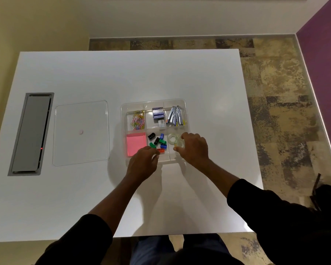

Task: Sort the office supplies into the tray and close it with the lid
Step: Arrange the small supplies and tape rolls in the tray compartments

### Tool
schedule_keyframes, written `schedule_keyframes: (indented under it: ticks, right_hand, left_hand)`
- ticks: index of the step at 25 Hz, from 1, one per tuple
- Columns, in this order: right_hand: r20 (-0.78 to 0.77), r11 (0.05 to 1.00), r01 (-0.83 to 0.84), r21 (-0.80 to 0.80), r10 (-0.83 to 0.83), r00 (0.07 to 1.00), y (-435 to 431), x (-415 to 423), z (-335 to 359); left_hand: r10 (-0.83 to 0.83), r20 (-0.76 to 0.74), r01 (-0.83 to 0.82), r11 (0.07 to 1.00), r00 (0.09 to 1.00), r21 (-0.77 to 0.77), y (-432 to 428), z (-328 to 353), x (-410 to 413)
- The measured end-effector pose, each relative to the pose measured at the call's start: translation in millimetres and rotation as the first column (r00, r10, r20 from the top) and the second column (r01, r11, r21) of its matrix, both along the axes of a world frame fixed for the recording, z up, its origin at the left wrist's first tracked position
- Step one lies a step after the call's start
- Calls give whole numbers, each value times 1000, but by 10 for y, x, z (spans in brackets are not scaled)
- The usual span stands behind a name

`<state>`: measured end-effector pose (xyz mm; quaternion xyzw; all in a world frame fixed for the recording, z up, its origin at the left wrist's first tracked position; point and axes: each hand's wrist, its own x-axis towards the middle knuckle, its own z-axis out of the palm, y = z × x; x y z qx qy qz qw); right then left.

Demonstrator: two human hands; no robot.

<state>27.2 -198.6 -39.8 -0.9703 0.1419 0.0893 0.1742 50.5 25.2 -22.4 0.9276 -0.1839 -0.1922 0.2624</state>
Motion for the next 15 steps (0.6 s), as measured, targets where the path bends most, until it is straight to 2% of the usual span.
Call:
schedule_keyframes:
  ticks: [4, 10, 15]
  right_hand:
    - [-3, 990, -87, -112, 87, 996, 26, -4, -35]
    - [98, 1000, -23, 11, 22, 995, -82, -110, -13]
    - [65, 997, 55, 45, -58, 996, -165, -249, -34]
  left_hand:
    - [-2, 0, 2, 1000, 1000, -5, -6, -15, -10]
    - [-17, 24, 17, 1000, 1000, 17, -33, -40, 23]
    - [-165, 109, 145, 975, 980, 170, -133, -89, 97]
